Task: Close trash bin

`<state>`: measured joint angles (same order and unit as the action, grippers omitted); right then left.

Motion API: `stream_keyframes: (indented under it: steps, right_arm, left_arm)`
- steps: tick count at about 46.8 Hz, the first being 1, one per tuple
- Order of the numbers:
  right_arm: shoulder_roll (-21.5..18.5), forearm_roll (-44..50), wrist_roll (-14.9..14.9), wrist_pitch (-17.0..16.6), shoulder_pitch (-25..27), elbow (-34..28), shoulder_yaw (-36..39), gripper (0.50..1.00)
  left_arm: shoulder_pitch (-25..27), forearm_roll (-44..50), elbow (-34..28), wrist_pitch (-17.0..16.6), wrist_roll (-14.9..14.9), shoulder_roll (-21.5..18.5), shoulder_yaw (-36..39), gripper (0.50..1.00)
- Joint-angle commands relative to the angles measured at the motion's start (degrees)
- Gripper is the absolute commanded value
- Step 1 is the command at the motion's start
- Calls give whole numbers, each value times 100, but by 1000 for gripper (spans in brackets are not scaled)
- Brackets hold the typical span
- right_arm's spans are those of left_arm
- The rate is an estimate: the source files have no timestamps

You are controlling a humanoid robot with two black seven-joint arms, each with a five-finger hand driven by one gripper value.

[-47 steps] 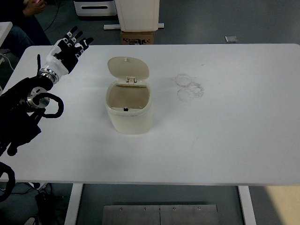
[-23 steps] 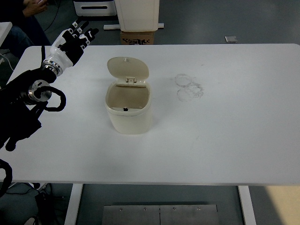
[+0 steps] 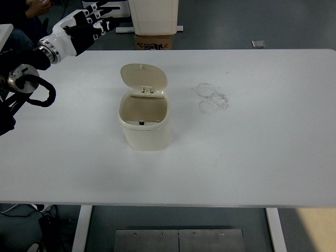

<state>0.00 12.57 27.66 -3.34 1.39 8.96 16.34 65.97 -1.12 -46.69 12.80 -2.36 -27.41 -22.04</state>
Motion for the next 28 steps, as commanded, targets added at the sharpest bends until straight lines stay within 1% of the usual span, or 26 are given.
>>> stream_keyframes:
  steps: [1,7,10,17,23,28]
  right_arm:
    - [0,0,3,0,1,0,1,991]
    - [0,0,-6,0,1,0,1,991]
    - [0,0,-6,0,1,0,1,991]
    - [0,0,-6,0,1,0,1,991]
    - [0,0,-6,0,1,0,1,991]
    - [0,0,-6,0,1,0,1,991]
  left_arm:
    - [327,-11,-33,21,112,-89,612,1000]
    - [776,-20,-261,65,332,-194,1579,1000]
    - [978,-20,-437,65,411,-265,1905,1000]
    - [1400,-29,-815,73,482,-405,2239,1000]
    - [1813,-29,-1202,196,692,-608,2502,1000]
    - [2244,-29,-1545,328,894,-669,2977,1000]
